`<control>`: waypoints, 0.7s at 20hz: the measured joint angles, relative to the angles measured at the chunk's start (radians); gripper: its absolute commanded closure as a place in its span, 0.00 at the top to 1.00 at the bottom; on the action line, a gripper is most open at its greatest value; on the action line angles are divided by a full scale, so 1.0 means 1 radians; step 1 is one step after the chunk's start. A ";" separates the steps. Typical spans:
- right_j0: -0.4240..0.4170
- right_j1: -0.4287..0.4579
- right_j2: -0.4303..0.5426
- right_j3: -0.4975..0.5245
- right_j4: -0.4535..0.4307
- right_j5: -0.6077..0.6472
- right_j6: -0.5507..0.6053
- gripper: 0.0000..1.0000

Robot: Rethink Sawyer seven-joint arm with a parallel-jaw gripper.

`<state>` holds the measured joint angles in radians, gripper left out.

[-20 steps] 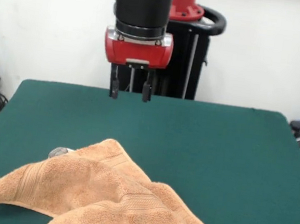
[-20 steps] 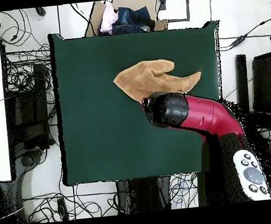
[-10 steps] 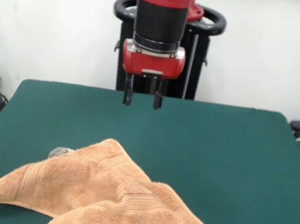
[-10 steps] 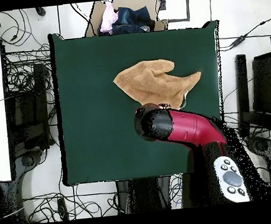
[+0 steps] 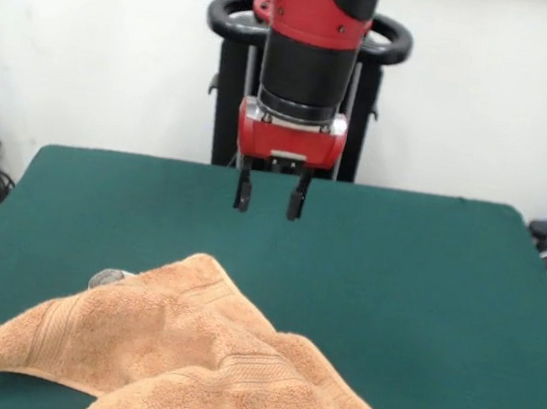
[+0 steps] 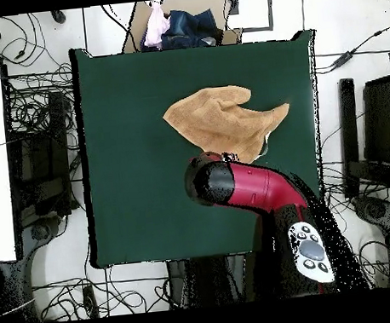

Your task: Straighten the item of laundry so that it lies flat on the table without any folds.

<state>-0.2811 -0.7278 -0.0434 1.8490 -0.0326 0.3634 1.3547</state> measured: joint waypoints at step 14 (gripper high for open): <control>0.176 0.150 -0.193 -0.100 0.450 0.438 0.643 1.00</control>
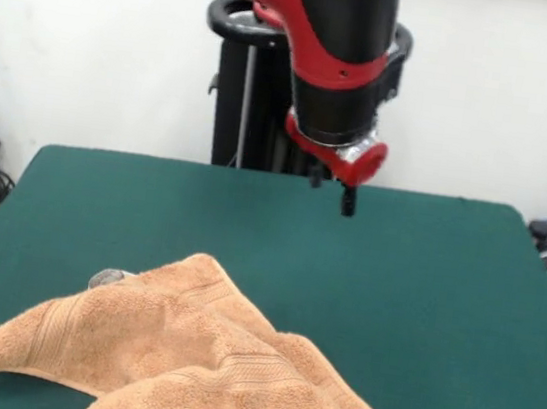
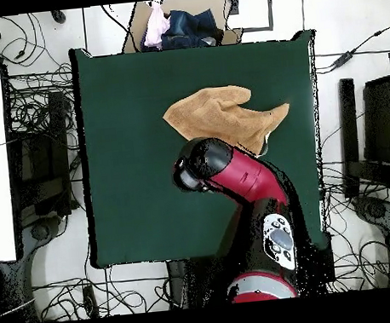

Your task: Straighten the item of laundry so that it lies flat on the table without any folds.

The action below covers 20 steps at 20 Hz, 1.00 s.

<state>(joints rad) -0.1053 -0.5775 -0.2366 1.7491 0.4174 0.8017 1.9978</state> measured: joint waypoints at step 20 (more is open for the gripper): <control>-0.068 0.078 0.008 -0.259 -0.176 -0.037 0.273 1.00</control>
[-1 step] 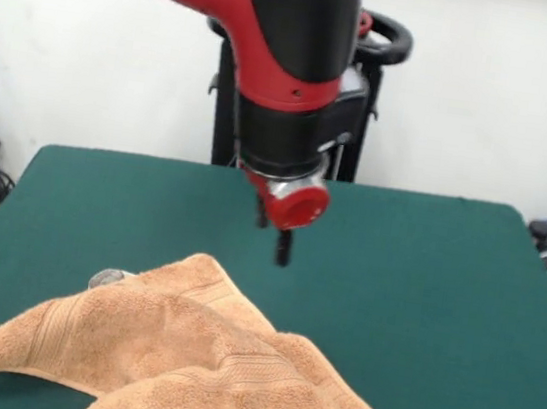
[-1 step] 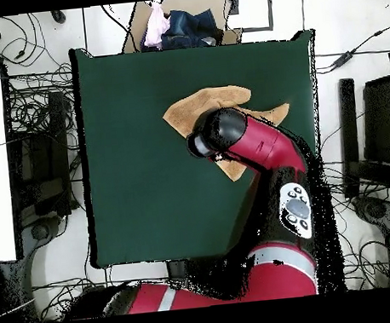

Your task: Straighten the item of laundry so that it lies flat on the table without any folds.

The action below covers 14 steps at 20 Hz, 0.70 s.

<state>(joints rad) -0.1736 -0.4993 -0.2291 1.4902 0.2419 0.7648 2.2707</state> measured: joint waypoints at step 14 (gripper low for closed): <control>-0.110 0.004 0.042 -0.128 -0.206 -0.029 -0.131 1.00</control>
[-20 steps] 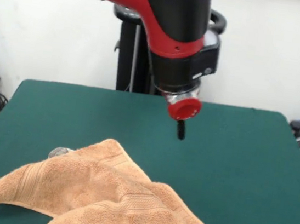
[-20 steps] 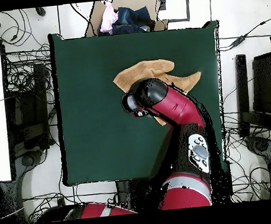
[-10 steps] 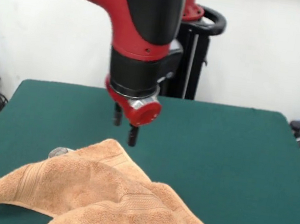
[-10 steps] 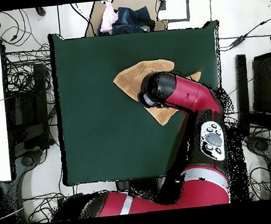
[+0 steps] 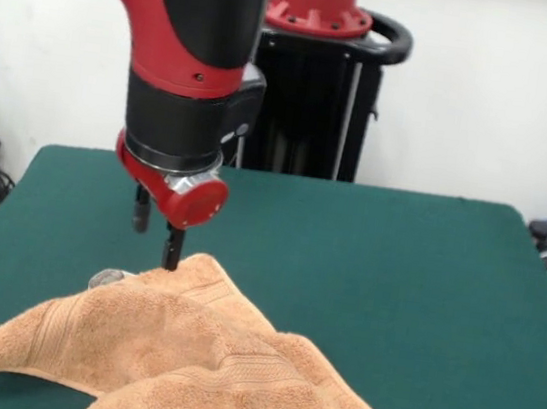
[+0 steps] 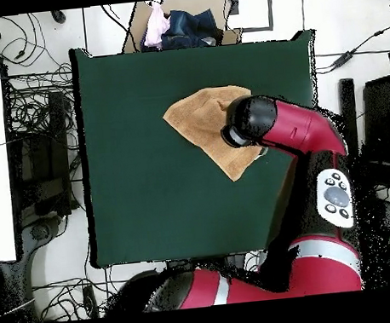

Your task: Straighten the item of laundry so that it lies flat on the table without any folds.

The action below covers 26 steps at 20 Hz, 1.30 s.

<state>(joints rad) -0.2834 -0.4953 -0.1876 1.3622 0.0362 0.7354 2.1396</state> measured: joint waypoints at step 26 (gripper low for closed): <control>-0.063 -0.023 0.138 0.147 -0.025 -0.177 0.000 1.00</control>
<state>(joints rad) -0.3465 -0.5180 -0.0495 1.5094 0.0111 0.5588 2.1396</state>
